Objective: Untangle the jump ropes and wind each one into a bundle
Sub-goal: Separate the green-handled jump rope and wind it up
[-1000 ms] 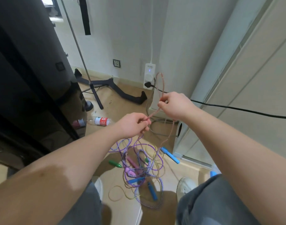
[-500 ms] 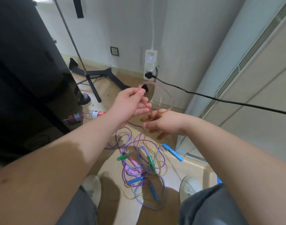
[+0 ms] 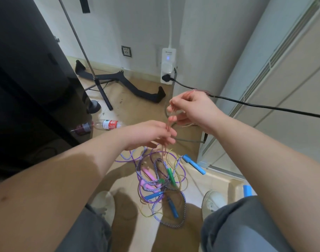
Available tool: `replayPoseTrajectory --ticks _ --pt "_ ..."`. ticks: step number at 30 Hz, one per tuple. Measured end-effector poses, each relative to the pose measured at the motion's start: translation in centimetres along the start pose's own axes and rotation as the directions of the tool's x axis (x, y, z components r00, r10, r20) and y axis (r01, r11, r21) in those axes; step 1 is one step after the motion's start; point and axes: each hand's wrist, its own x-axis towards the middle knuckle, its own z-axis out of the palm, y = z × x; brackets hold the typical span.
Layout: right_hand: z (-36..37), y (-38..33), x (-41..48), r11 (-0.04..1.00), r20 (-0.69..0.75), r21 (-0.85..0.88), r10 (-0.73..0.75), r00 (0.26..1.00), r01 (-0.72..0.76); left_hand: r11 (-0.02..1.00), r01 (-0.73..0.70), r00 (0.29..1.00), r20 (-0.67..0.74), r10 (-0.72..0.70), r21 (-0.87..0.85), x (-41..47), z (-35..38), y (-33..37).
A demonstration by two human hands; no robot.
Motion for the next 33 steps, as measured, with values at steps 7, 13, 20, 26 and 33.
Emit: replayPoseTrajectory --ticks 7,13,20,26,33 --pt "-1.5 2.2 0.4 0.982 0.279 -0.118 0.178 0.944 -0.15 0.957 -0.234 0.944 -0.274 0.182 -0.171 -0.1 0.5 1.0" --pt "0.1 3.7 -0.1 0.862 0.447 -0.492 0.368 0.815 -0.119 0.822 -0.404 0.876 -0.428 0.221 -0.402 -0.4 0.1 2.8" --pt "0.4 2.0 0.1 0.973 0.373 -0.187 0.199 0.906 -0.137 0.894 -0.183 0.96 -0.271 0.073 -0.408 0.1 -0.9 1.5" --pt "0.1 0.5 0.3 0.994 0.191 0.09 0.047 0.981 -0.065 0.998 -0.019 0.999 -0.05 0.022 0.056 -0.2 0.2 -0.4" --pt "-0.7 1.1 0.6 0.993 0.107 0.106 0.043 0.993 -0.055 0.989 -0.14 0.979 -0.14 0.146 0.054 -0.1 0.9 -0.6"
